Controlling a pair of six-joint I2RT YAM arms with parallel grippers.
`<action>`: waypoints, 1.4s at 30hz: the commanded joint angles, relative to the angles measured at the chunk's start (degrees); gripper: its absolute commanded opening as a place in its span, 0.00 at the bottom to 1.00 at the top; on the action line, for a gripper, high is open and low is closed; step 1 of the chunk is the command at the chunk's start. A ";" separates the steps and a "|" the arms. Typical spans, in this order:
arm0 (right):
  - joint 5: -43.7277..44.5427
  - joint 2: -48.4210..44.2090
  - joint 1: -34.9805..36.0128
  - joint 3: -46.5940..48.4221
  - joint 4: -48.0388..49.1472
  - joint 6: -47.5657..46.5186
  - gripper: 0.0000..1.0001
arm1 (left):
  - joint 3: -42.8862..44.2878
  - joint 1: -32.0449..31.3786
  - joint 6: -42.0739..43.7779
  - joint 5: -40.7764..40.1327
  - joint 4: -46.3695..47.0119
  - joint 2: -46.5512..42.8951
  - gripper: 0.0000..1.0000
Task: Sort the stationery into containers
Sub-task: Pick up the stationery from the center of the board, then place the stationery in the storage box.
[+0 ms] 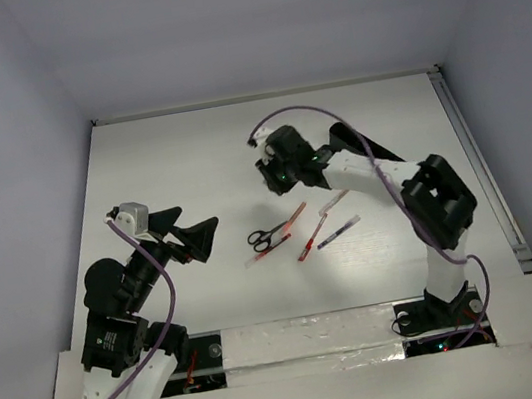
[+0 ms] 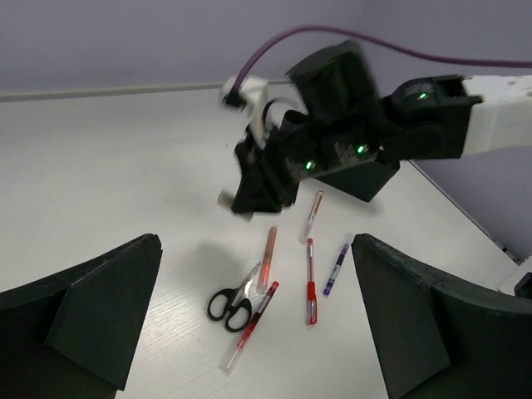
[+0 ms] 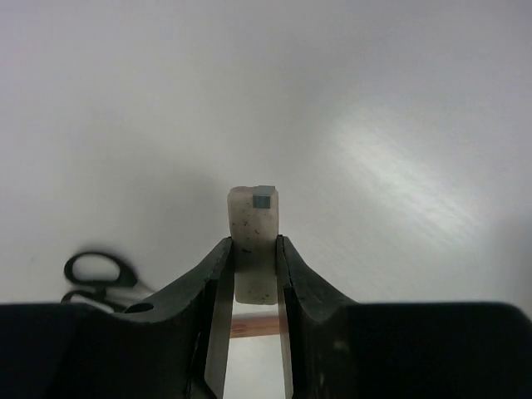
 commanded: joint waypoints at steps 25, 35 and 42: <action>12.68 -12.09 -27.63 -7.27 14.46 8.48 0.13 | 0.39 0.33 0.68 0.39 2.93 -1.21 0.99; 13.74 -11.21 -27.63 -8.07 13.59 8.48 0.17 | 0.39 0.33 0.77 0.39 2.93 -1.56 0.99; 12.77 -10.86 -27.63 -7.71 12.97 8.05 0.23 | 0.39 -0.20 0.77 0.30 2.84 -1.56 0.99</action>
